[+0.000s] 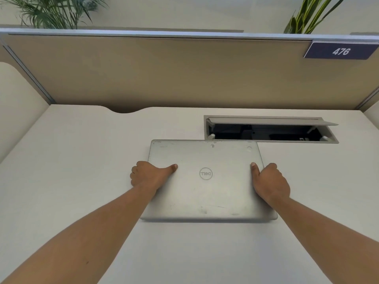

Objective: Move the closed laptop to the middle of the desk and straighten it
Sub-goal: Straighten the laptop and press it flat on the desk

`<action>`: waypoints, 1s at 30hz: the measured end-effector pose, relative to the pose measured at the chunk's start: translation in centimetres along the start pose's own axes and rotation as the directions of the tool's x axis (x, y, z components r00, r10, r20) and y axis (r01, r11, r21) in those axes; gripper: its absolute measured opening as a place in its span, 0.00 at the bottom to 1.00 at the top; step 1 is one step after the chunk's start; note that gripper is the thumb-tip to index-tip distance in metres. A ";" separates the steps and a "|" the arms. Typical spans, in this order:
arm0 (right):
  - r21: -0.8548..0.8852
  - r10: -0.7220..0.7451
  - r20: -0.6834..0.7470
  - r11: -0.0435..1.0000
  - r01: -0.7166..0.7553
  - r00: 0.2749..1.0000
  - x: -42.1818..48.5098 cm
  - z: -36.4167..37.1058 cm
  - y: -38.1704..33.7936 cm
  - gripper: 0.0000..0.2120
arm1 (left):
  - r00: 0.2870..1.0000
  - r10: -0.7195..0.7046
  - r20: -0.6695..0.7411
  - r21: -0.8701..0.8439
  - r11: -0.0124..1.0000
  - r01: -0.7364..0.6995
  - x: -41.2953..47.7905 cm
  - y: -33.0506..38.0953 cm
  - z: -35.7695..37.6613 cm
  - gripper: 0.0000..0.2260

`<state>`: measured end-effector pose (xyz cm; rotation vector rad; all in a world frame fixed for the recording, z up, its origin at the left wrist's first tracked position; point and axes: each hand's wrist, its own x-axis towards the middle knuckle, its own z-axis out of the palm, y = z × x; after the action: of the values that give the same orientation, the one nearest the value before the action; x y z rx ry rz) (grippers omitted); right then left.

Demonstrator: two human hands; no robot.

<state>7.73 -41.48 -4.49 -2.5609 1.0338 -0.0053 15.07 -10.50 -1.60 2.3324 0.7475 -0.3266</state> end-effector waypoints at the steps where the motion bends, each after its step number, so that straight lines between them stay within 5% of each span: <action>1: -0.003 -0.002 -0.003 1.000 0.002 1.000 0.1 0.1 0.0 0.29 | 1.000 -0.003 -0.002 0.002 1.000 0.003 0.1 0.0 0.2 0.46; 11: -0.061 -0.042 -0.053 0.997 0.039 0.998 0.6 0.6 0.1 0.26 | 0.999 0.015 -0.046 0.052 0.999 -0.013 0.5 -0.6 1.4 0.46; 19: -0.205 -0.164 -0.143 0.970 0.133 0.976 -0.2 0.4 -0.7 0.26 | 0.965 0.217 -0.150 0.241 0.954 -0.177 -0.5 -0.9 2.5 0.40; 25: -0.208 -0.258 -0.141 0.952 0.226 0.956 -0.8 0.6 -1.5 0.25 | 0.774 0.632 -0.029 0.355 0.731 -0.583 -1.5 -1.0 3.4 0.39; 30: -0.118 -0.418 -0.066 0.905 0.409 0.906 -1.2 1.5 -2.2 0.26 | 0.679 0.724 0.119 0.370 0.602 -0.707 -2.6 -0.1 4.7 0.29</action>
<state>8.49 -38.71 -4.95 -2.8482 0.5070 -0.1874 12.74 -14.60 -4.12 2.7946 -0.3381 -0.0488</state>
